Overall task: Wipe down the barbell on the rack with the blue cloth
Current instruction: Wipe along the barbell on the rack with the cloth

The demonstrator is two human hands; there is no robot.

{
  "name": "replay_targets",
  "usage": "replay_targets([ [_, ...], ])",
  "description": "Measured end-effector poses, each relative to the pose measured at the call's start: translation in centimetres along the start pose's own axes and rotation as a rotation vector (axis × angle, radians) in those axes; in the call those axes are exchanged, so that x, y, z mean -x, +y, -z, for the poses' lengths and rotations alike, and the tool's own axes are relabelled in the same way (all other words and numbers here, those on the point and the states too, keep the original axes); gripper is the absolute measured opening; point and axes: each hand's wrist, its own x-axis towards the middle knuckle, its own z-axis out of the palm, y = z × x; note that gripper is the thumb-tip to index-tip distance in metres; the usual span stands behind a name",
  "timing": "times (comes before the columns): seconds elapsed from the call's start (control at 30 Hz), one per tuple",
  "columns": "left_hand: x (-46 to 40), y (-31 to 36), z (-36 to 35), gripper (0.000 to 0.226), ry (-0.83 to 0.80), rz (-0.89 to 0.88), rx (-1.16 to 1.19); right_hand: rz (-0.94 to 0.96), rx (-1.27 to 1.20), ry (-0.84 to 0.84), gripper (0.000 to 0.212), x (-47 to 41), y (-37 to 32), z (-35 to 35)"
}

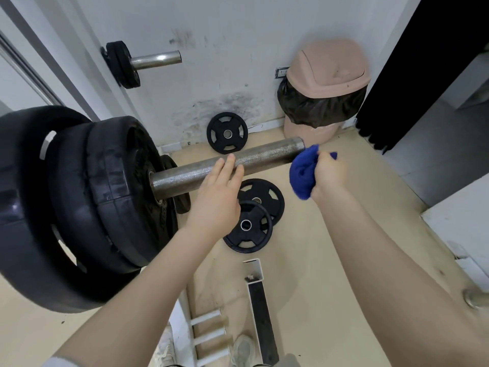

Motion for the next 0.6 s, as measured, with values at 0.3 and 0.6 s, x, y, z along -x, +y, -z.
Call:
replay_targets([
  [0.3, 4.2, -1.4, 5.3, 0.046, 0.089, -0.078, 0.643, -0.272, -0.482, -0.819, 0.031, 11.3, 0.5, -3.2],
  [0.6, 12.9, -5.2, 11.4, 0.027, 0.335, -0.184, 0.508, -0.145, -0.198, -1.282, 0.02, 19.2, -2.9, -7.7],
])
